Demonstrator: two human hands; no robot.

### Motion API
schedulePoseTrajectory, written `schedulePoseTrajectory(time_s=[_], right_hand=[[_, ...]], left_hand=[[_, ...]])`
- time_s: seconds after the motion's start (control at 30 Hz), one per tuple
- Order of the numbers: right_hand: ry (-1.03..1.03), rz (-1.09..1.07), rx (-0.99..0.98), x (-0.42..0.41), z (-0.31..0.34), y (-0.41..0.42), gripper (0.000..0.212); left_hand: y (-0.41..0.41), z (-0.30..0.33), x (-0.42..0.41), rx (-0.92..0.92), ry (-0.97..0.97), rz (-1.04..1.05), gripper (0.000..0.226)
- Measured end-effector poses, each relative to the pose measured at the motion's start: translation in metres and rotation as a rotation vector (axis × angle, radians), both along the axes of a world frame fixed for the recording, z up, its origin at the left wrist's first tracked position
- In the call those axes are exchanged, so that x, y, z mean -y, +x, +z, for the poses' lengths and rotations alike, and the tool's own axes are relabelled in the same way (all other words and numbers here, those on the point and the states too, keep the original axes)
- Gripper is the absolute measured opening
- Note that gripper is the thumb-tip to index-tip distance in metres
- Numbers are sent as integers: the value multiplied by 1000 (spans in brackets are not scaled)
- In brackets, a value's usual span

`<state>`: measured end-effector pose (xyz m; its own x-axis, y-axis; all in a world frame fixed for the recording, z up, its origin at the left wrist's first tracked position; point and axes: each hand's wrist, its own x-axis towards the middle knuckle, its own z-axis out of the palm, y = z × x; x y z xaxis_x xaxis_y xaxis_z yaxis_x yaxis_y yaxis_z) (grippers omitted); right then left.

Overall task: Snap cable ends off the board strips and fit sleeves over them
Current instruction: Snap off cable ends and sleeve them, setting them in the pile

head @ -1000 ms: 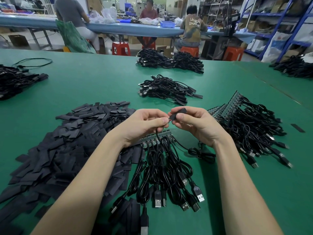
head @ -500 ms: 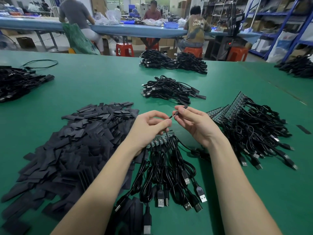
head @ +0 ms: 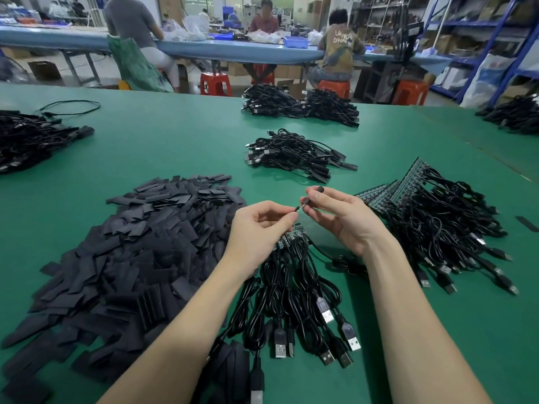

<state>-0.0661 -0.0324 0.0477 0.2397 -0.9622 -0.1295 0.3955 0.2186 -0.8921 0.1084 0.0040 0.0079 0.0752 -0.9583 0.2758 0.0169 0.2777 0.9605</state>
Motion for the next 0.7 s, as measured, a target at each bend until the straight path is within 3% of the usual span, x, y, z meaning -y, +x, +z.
schedulePoseTrajectory(time_s=[0.5, 0.7], right_hand=[[-35, 86, -63, -2, -2, -1, 36], [-24, 64, -64, -1, -4, 4, 29]], left_hand=[[-3, -1, -2, 41, -40, -7, 14], [-2, -1, -3, 46, -48, 12, 15]])
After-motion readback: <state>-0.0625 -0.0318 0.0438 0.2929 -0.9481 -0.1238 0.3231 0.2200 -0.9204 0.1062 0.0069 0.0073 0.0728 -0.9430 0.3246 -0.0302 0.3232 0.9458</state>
